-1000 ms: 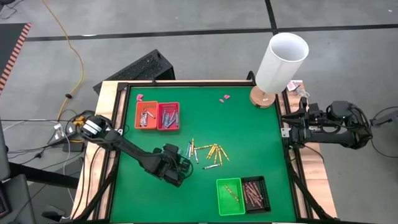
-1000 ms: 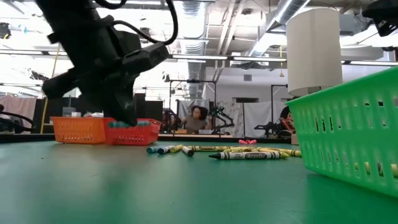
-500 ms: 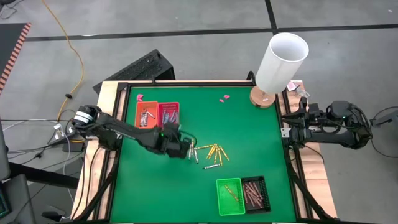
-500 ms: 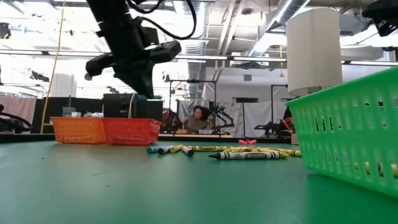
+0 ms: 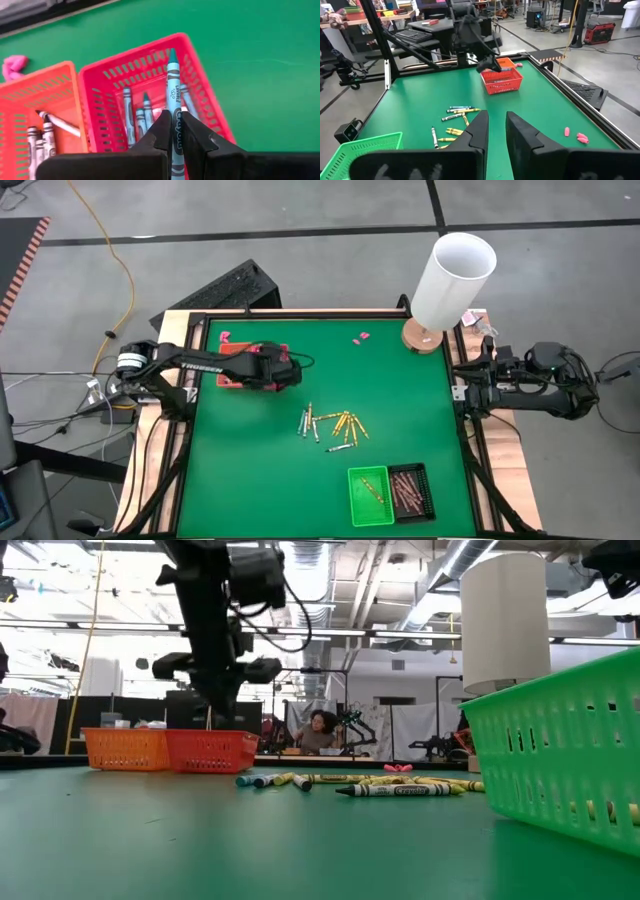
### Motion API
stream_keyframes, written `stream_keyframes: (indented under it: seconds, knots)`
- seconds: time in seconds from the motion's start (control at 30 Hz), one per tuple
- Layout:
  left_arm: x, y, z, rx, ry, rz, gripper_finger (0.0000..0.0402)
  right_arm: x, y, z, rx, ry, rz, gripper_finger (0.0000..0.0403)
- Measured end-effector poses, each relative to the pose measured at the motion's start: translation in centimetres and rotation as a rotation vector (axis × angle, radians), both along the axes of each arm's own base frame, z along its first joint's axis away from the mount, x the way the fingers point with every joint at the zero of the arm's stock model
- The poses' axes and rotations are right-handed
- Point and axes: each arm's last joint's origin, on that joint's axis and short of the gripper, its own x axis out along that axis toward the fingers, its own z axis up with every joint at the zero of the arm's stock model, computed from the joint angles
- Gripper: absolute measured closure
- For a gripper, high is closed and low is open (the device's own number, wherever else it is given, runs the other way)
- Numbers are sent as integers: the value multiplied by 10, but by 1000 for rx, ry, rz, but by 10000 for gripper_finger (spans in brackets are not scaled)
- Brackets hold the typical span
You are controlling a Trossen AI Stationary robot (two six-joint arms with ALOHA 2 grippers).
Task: Sort crayons
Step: Put the blue crayon into the red bin
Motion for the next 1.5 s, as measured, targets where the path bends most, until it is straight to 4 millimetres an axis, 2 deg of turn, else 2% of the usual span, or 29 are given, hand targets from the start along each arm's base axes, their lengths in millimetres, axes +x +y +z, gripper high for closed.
stream_keyframes:
  seconds: [0.13,0.3,0.63,0.77,1.0,1.13,1.27,1.4,1.5]
  knots:
    - [-9,15,-17,-63,-2,27,392,0,0,0,0,0,0,335]
    - [-18,21,-41,-93,-47,44,391,0,0,0,0,0,0,335]
    - [-18,30,-44,-84,-81,24,386,0,0,0,1,1,0,335]
    - [-18,30,-44,-81,-67,8,357,0,0,0,1,1,0,335]
    - [-18,31,-44,-72,-62,8,277,0,0,0,1,1,0,335]
    - [-19,29,-36,-106,-112,11,249,0,0,0,1,1,0,335]
    - [-15,18,-15,-159,-190,-109,243,0,0,0,1,1,0,335]
    - [-10,-4,10,-167,-263,-278,242,0,0,0,4,1,0,335]
    - [-6,-29,22,-151,-330,-378,242,0,0,0,4,0,0,335]
